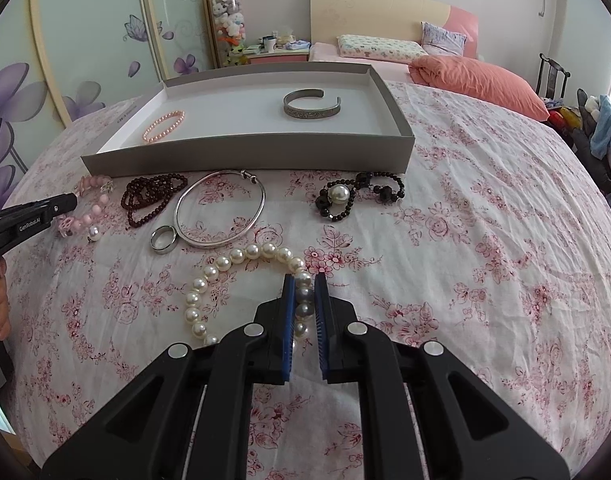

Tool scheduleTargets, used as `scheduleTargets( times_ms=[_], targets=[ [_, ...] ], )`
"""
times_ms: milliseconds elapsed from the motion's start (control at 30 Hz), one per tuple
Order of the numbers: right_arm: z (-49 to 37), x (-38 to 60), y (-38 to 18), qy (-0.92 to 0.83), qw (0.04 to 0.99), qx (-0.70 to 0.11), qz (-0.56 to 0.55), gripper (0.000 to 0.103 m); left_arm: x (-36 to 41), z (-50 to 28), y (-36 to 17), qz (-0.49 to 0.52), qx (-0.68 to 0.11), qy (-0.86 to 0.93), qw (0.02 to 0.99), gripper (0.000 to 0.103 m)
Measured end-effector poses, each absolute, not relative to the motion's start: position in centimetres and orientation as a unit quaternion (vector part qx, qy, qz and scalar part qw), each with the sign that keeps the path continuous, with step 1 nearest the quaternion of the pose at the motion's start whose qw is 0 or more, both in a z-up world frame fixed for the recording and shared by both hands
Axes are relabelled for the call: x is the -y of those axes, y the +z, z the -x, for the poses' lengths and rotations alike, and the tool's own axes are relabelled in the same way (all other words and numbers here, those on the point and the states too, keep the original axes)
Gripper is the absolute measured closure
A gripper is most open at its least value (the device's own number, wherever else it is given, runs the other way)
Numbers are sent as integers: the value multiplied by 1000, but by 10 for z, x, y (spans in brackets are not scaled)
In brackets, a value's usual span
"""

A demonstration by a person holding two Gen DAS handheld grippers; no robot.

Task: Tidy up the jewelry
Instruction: 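Lift the white pearl bracelet with the right tool while the left tool grasps the pink bead bracelet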

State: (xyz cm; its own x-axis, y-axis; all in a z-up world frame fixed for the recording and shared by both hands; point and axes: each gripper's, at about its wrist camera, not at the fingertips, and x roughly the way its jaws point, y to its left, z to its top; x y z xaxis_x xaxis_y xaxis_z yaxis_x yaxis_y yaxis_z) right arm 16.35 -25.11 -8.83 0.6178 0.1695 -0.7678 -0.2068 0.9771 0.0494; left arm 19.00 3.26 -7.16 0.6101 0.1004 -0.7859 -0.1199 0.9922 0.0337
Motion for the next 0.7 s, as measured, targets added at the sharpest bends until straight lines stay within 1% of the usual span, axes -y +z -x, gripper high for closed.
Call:
scheduleTargets(
  times_ms=[200,700],
  targets=[
    [-162,252,-87,109,900,-422,11,92,-39,-178,-67,27,-433,54,899,89],
    [-153,259,-54,146,922,-356,-41,92,-41,-134,-21,98,-348,-12,932,89]
  ],
)
